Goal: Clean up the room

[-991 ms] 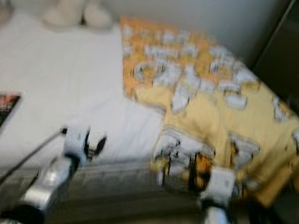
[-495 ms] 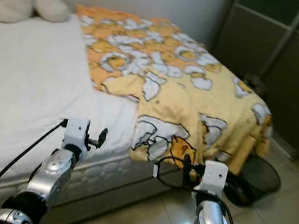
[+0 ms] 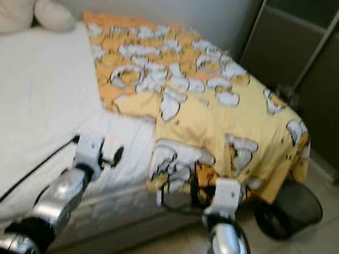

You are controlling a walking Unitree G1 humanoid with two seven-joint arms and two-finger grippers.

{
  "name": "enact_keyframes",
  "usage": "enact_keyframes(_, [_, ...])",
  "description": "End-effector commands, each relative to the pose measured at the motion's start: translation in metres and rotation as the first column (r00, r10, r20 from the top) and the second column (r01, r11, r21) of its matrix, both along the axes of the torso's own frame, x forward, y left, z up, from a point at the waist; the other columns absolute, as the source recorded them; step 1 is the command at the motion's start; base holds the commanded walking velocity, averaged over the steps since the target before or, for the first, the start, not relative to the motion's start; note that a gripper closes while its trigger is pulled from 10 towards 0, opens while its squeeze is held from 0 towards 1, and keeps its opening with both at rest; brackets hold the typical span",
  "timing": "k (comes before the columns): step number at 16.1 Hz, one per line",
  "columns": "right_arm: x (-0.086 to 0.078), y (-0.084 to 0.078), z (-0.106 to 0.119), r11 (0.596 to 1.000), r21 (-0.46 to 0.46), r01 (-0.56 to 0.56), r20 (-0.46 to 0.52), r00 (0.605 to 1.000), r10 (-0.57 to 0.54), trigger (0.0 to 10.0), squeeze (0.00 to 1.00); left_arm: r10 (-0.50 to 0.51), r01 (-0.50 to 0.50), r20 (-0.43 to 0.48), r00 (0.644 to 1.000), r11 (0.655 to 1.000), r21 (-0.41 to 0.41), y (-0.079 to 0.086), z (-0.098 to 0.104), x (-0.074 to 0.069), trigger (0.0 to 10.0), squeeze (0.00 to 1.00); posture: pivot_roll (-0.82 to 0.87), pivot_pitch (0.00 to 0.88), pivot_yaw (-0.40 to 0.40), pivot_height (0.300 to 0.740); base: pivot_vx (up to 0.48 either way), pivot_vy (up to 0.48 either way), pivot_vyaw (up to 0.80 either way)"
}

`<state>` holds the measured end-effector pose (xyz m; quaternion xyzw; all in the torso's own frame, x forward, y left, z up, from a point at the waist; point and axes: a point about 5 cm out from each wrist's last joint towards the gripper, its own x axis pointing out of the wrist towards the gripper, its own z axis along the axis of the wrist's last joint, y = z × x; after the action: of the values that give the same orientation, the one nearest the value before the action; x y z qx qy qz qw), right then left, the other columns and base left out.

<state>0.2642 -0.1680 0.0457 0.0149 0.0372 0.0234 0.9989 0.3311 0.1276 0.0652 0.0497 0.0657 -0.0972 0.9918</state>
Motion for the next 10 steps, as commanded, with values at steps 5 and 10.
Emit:
enact_keyframes(5, [0.0097,0.0018,0.0073,0.999,0.017,-0.031,0.017,0.999,0.03,10.0,0.0,-0.053,0.053,0.016,0.998,0.999,0.005,-0.0057,0.0032,0.0021,10.0,0.0,0.04,0.0,-0.009,0.74,0.435,0.0,-0.13])
enact_keyframes(10, [0.0029,-0.0003,0.0011,0.999,0.027,-0.024,-0.008,1.0,0.024,10.0,0.0,-0.052,0.052,-0.005,0.999,0.998,0.035,-0.0054,0.0,0.0035,10.0,0.0,0.03,0.0,-0.012,0.74,0.0,0.0,-0.74])
